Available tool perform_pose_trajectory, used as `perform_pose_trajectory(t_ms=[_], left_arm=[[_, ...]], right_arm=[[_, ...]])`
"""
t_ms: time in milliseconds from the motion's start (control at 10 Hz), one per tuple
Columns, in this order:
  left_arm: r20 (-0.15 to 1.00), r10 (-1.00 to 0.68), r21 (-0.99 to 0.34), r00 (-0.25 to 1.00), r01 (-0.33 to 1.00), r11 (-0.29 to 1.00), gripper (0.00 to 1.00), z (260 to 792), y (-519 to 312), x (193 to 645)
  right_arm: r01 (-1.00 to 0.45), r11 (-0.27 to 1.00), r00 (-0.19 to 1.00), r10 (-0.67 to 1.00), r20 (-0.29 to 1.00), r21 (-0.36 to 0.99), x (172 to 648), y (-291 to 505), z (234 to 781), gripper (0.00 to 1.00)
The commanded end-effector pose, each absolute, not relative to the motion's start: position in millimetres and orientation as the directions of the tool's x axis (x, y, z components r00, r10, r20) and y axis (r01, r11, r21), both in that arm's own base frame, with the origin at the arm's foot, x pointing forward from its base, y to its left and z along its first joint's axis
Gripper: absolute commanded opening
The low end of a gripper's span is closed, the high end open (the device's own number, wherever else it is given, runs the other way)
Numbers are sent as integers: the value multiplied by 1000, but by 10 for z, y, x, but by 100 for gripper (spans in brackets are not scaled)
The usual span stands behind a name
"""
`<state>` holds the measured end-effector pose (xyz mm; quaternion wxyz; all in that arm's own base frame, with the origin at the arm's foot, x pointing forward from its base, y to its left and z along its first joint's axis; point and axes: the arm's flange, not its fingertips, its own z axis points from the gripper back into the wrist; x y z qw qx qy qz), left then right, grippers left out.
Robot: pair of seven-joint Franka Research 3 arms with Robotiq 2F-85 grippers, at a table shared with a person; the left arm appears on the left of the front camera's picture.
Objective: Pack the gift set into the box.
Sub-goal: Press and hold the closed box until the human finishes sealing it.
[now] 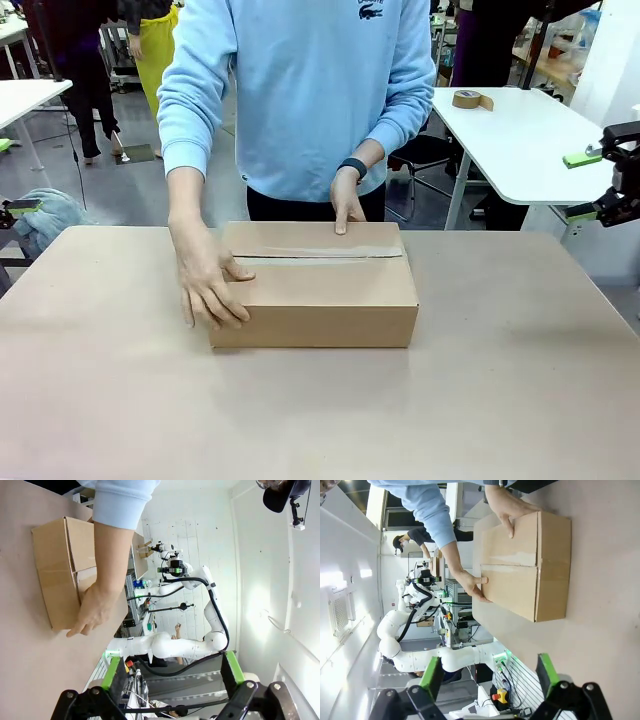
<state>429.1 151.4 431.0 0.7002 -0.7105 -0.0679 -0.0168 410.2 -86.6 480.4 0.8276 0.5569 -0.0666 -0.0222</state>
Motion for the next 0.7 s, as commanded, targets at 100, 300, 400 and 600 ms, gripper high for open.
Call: perform_pose_trajectory(t_ms=[100,300,400,600], left_arm=[[130,68,-992,989,130,0,100,4306,1517,4258],[130,68,-992,989,130,0,100,4306,1517,4258],[130,68,-992,989,130,0,100,4306,1517,4258],[130,68,-992,989,130,0,100,4306,1517,4258]], right_arm=[[-22,392,991,-116,73,920,4089,-858,4814,100],[-22,392,991,-116,73,920,4089,-858,4814,100],[-22,392,991,-116,73,920,4089,-858,4814,100],[-22,392,991,-116,73,920,4089,-858,4814,100]])
